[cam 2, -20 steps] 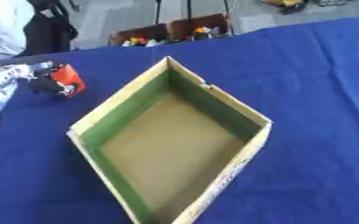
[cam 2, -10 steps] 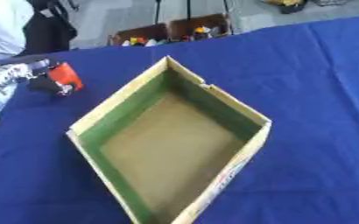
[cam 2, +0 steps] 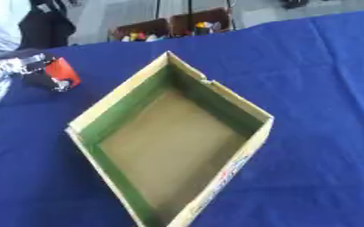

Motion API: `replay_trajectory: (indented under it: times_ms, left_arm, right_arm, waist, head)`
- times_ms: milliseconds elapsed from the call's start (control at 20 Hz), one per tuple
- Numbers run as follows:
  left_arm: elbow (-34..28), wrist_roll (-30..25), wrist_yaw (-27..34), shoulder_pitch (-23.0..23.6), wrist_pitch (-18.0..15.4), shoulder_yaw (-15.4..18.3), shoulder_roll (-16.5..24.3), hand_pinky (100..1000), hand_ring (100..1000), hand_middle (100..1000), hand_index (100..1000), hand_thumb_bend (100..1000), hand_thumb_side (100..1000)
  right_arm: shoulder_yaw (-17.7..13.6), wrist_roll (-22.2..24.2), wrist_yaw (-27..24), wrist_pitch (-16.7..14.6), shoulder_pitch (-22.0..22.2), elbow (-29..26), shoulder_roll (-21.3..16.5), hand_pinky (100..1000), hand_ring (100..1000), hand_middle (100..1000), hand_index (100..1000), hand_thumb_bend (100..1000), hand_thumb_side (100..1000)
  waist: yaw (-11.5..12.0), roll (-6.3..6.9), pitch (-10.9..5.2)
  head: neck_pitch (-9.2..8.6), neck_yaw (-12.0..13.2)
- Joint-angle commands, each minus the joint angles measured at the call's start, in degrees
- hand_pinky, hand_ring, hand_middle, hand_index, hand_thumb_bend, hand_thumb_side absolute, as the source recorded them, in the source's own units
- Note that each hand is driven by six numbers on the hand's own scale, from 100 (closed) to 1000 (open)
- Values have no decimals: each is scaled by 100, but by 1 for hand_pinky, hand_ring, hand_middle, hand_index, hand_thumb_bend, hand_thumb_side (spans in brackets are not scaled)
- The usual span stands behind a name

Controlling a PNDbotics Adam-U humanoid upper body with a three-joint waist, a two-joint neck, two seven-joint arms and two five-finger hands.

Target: Pick up objects on the table and place them in the box.

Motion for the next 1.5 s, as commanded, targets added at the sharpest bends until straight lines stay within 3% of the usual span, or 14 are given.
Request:
replay_trajectory:
  times_ms: [50,500,550,600,800,1150,1500]
  left_arm:
    - [-474,-27,254,-63,-45,-9,349,164,384,448,799,100,367]
    - [-2024,-95,667,-45,-190,-289,485,152,378,438,793,100,360]
    - [-2186,-113,682,-45,-191,-320,481,151,380,438,793,100,360]
    - [-2341,-132,679,-51,-194,-355,462,151,378,437,792,100,361]
    - [-2970,-216,847,-67,-271,-532,340,151,381,438,791,100,360]
    - [-4009,-400,1259,-18,-385,-902,12,152,385,434,790,100,362]
    - [-4199,-690,1331,20,-589,-1251,-387,160,394,438,795,100,366]
  right_arm:
    - [-41,-27,23,-4,-9,-101,-100,747,692,792,741,100,558]
    - [-5,-19,18,-9,20,-101,-106,745,694,787,741,100,563]
    - [0,-18,15,-10,21,-101,-105,745,694,787,741,100,619]
    - [6,-15,13,-13,20,-101,-105,744,694,786,741,100,564]
    - [25,-5,6,-17,16,-101,-102,744,695,785,740,100,565]
    - [42,3,1,-29,-31,-101,-87,744,696,783,740,100,565]
    - [29,-44,14,-38,-103,-101,-76,743,696,781,740,100,564]
  waist:
    - [41,-59,-599]
    - [161,-149,-921]
    - [172,-156,-950]
    - [179,-164,-983]
    - [179,-177,-1090]
    - [144,-167,-1176]
    - [99,-180,-1174]
  head:
    - [118,-173]
    - [314,-365]
    - [327,-371]
    - [341,-367]
    - [377,-367]
    - [374,-357]
    - [348,-348]
